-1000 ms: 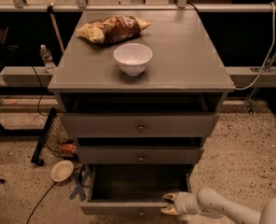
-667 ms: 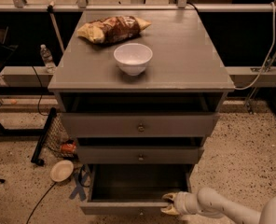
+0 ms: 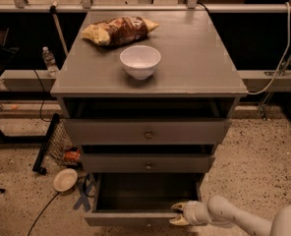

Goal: Open bottom drawer

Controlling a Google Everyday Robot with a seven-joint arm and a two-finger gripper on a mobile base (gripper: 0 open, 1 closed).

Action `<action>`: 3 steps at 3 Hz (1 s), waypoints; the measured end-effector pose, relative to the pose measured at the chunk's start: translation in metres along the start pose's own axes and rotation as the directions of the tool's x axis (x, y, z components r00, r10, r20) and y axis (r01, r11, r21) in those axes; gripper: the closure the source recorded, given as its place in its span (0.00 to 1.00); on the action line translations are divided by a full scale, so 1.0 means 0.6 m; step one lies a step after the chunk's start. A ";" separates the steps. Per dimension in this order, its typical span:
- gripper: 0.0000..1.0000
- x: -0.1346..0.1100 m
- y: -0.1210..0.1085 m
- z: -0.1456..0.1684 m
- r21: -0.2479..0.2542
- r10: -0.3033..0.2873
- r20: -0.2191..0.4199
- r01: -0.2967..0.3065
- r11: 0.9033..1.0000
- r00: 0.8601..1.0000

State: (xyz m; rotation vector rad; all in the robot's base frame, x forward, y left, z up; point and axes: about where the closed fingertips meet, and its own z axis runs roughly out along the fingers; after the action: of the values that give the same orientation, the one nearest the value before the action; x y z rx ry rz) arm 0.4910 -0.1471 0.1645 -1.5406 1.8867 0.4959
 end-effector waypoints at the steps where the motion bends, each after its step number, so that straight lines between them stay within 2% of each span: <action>1: 1.00 0.000 -0.010 0.002 -0.001 0.000 0.000 0.000 1.000 1.000; 2: 0.74 -0.001 -0.007 0.006 -0.005 0.001 0.002 -0.001 1.000 1.000; 3: 0.73 -0.002 -0.006 0.007 -0.006 0.001 0.003 -0.001 1.000 1.000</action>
Offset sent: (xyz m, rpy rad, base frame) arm 0.6515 -0.0706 -0.6354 -0.0136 0.0321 0.0221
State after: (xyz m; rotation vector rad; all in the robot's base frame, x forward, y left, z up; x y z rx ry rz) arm 0.4954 -0.1442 0.1629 -1.5425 1.8852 0.5045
